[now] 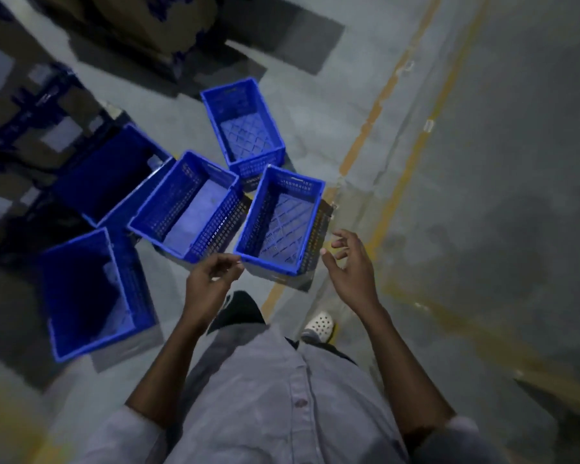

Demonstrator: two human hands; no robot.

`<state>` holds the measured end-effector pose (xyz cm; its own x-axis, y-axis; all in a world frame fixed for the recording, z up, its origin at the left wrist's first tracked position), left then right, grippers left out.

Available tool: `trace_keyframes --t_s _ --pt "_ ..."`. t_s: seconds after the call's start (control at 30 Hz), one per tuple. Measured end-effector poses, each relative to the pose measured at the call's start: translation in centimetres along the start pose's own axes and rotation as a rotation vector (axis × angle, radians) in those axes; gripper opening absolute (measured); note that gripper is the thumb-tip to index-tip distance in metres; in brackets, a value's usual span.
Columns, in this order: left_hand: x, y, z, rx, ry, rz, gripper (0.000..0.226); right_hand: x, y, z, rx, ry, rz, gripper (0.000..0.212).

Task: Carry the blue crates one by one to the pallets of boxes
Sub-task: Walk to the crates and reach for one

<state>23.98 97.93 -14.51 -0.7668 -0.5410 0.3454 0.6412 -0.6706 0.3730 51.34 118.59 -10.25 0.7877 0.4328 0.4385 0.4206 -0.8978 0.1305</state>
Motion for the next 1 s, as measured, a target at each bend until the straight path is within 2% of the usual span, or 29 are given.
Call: trace_keyframes --t_s 0.23,0.33,0.5,0.63,0.73,0.87,1.0 --pt "-2.3 0.1 -1.6 0.178 0.092 0.309 0.015 0.3 -12.1 -1.1 0.113 0.047 -0.195 0.041" --pt "-2.5 -1.1 -1.9 0.251 0.207 0.439 0.025 -0.9 -16.2 -2.0 0.152 0.092 -0.315 0.04" --pt "-4.8 -3.0 -0.4 0.342 0.384 0.594 0.018 -2.3 -22.2 -4.9 0.232 0.15 -0.475 0.044" --pt "-7.9 -3.9 1.0 0.405 0.442 0.669 0.018 -3.2 -27.2 -6.8 0.29 0.202 -0.596 0.047" --pt "-10.4 -4.7 1.5 0.434 0.474 0.751 0.027 -4.6 -31.2 -7.0 0.374 0.236 -0.707 0.044" --pt "-14.2 -5.0 0.9 0.526 0.513 0.923 0.046 -7.8 -37.1 -5.8 0.518 0.332 -0.875 0.042" --pt "-17.9 -6.1 -1.0 0.638 0.464 1.104 0.042 -9.9 -42.5 -4.2 0.63 0.36 -0.99 0.038"
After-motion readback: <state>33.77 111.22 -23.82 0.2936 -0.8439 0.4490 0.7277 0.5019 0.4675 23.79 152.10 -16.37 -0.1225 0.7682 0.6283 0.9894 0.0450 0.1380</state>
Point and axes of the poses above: each hand's wrist, its own y-axis away from the middle knuckle, its own x-axis out of the back of the hand, z = x × y, the point moved 8 cm from there along -y, towards the middle knuckle, and after that the axes turned 9 degrees about -y, right-handed, at the moved point
